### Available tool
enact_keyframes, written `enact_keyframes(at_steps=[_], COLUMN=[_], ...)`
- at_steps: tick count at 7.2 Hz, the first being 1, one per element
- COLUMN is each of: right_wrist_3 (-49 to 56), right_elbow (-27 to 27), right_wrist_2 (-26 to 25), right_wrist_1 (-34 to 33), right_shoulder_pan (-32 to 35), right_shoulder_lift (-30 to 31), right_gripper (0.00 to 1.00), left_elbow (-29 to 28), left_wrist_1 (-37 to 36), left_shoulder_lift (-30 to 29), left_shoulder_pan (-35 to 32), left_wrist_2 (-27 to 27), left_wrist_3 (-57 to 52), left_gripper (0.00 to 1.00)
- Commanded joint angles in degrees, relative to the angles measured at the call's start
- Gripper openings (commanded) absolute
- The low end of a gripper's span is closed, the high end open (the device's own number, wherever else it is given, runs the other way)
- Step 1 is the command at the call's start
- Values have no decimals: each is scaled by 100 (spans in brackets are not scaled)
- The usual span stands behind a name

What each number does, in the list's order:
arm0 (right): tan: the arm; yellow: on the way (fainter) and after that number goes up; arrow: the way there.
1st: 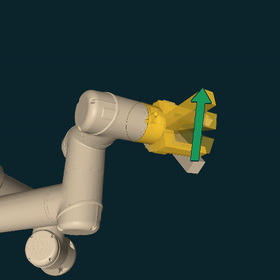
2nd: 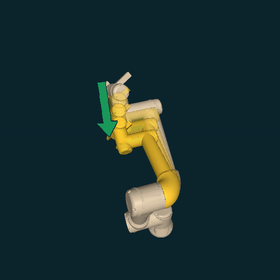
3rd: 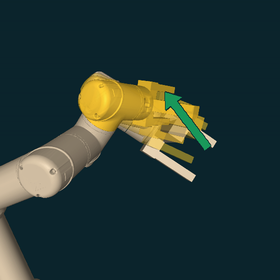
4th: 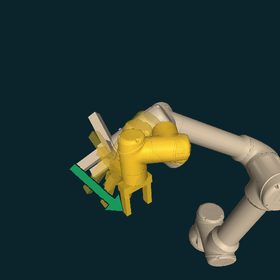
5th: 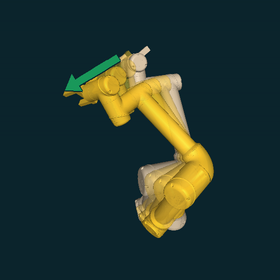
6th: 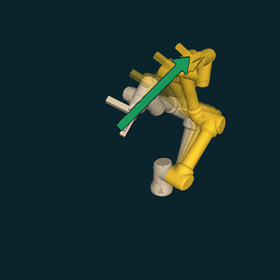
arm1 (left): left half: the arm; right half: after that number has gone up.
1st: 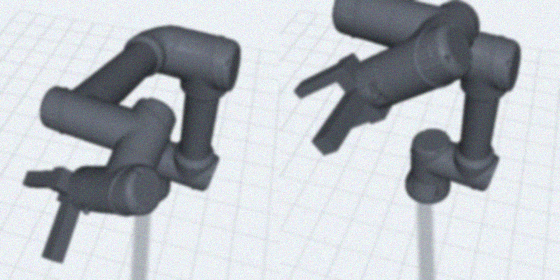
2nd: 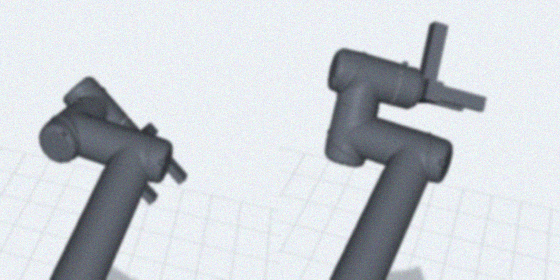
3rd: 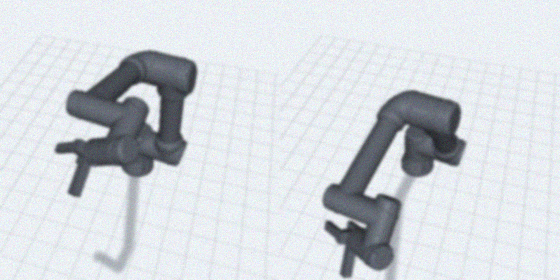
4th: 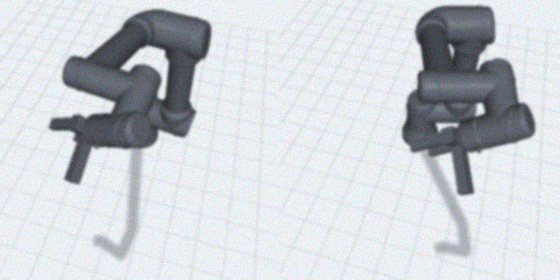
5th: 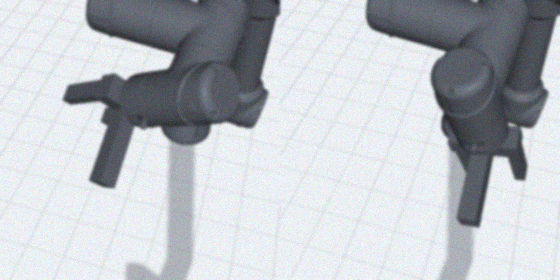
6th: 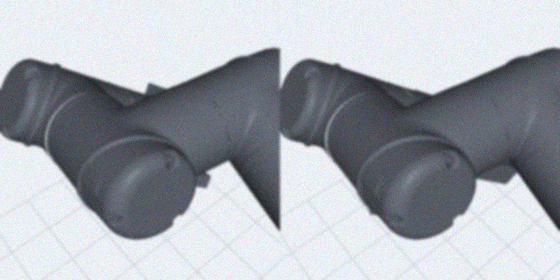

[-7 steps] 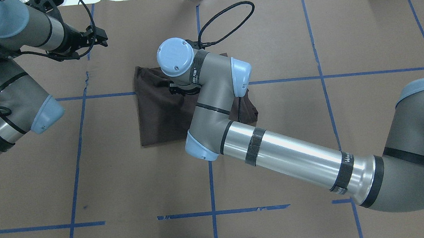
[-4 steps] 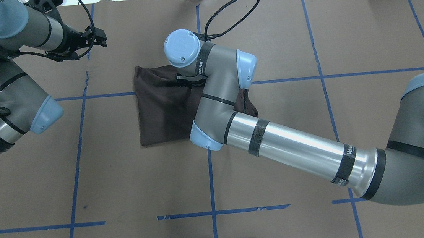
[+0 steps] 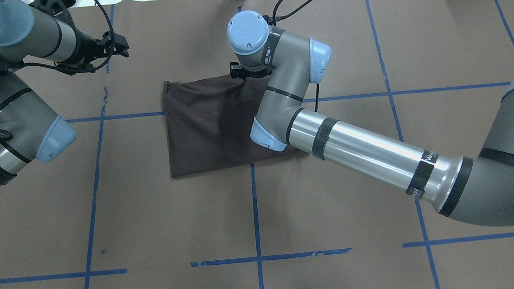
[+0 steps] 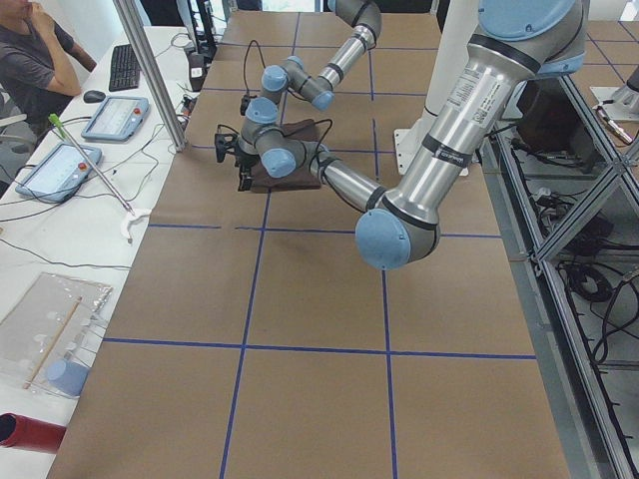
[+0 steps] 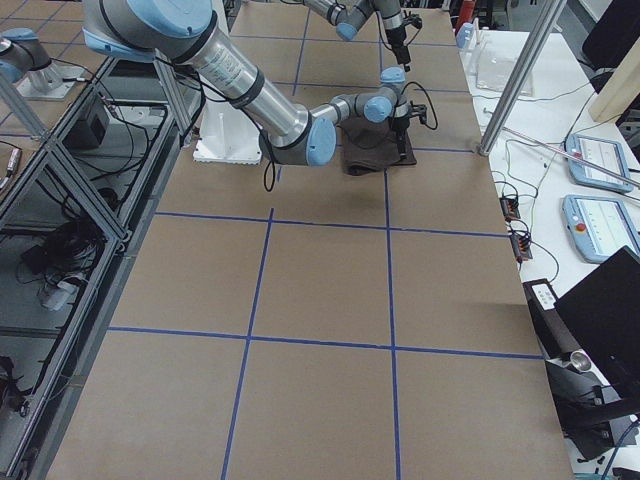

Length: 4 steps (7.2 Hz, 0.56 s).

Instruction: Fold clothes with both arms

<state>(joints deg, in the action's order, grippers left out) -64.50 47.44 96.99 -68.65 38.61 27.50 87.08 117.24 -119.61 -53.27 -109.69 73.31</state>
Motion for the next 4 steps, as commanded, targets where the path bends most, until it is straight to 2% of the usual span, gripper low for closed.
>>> enact_keyframes(at_steps=[1, 2, 3, 4], right_wrist_3=[357, 681, 1416, 2528], right_elbow=[-218, -53, 497, 1512], right_wrist_2=[21, 518, 1306, 1706], right_wrist_1=[326, 273, -415, -1509], right_shoulder_pan=[470, 881, 1495, 2014], right_shoulder_lift=[-103, -87, 148, 673], right_gripper=[100, 100, 100, 100], left_elbow=[-6, -6, -6, -6], left_wrist_1=[-8, -17, -69, -96], left_shoulder_lift=[-10, -1, 103, 391], left_shoulder_pan=[-226, -384, -699, -1302], left_wrist_2=[-9, -9, -139, -541], left_wrist_3=[-253, -586, -1486, -2835], left_gripper=[100, 100, 100, 100])
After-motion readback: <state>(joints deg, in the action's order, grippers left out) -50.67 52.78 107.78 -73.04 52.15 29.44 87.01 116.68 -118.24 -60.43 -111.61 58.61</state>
